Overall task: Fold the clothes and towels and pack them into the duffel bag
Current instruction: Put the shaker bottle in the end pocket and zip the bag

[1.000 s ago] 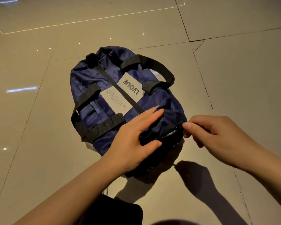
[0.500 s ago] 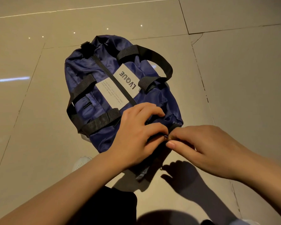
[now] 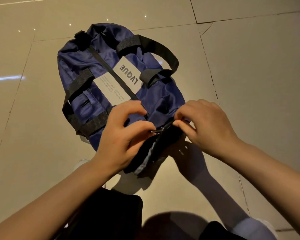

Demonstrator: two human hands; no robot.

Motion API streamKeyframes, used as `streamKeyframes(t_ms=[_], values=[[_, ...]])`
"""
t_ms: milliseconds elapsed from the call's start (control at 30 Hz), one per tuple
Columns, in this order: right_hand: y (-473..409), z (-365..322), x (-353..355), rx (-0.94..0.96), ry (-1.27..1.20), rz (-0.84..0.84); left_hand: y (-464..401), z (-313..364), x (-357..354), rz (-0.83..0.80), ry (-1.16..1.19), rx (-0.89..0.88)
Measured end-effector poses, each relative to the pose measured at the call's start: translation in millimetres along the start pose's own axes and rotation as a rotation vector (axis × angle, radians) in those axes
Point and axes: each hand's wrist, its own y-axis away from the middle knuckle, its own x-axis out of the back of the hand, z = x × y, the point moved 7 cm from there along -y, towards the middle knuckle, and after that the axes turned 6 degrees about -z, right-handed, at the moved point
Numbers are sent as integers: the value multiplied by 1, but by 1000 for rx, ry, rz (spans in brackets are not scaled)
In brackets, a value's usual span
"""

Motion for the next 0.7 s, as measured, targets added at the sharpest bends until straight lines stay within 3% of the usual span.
streamKeyframes(t_ms=[200,333,400,467,600,700], values=[[4,3,-1,-84,-153,52,15,-12,8,51,30,104],[12,-18,5,85,-99,134,27,-9,5,3,0,75],[11,-41,-2,320,7,73,29,-6,4,-16,-28,29],[6,-48,-15,416,145,-10,29,-3,2,-33,-87,-35],[-5,-25,-29,345,304,-234,33,-1,-3,-52,-219,-139],[-5,-19,-30,327,312,-267,34,-5,-5,-60,-234,-106]])
